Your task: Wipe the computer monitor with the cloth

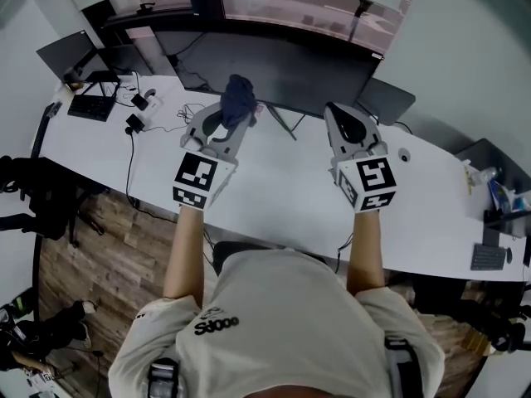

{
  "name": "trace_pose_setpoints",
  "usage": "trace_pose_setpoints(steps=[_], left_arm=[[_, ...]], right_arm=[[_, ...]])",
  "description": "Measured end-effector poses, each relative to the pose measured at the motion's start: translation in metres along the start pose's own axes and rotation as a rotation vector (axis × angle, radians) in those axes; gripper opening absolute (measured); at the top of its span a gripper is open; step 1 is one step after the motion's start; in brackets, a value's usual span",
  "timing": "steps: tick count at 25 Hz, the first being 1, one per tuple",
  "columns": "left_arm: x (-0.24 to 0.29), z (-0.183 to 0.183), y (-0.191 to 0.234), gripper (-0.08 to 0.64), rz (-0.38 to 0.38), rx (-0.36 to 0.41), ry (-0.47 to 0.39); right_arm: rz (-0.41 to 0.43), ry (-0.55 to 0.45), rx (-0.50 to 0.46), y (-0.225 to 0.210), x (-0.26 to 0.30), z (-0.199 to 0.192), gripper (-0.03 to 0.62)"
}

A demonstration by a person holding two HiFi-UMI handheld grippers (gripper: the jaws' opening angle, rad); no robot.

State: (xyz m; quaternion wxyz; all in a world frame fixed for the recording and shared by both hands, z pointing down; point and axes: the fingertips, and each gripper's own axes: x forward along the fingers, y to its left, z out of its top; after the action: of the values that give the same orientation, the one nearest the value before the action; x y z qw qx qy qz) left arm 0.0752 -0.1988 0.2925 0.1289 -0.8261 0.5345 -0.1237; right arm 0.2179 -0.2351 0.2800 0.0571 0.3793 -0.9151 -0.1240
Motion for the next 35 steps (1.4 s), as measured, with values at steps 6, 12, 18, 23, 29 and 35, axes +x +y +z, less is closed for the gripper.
trace_pose_setpoints(steps=[6, 12, 18, 23, 29, 35], left_arm=[[-0.013, -0.018, 0.004, 0.084, 0.028, -0.048, 0.010], [-0.017, -0.028, 0.005, 0.084, 0.045, -0.063, 0.043], [-0.017, -0.024, 0.000, 0.084, 0.045, -0.041, 0.037], [-0.024, -0.032, -0.004, 0.084, 0.046, -0.054, 0.077], [-0.029, -0.031, -0.006, 0.084, 0.058, -0.050, 0.069], [-0.031, -0.033, -0.009, 0.084, 0.063, -0.056, 0.077]], right_arm=[[-0.011, 0.028, -0.007, 0.001, -0.007, -0.012, 0.005], [0.013, 0.055, -0.035, 0.009, -0.007, -0.018, 0.005], [0.032, 0.055, -0.044, 0.015, -0.009, -0.019, 0.005], [0.037, 0.064, -0.048, 0.020, -0.012, -0.022, 0.005], [0.046, 0.073, -0.043, 0.022, -0.015, -0.026, 0.005], [0.049, 0.075, -0.037, 0.023, -0.016, -0.030, 0.005]])
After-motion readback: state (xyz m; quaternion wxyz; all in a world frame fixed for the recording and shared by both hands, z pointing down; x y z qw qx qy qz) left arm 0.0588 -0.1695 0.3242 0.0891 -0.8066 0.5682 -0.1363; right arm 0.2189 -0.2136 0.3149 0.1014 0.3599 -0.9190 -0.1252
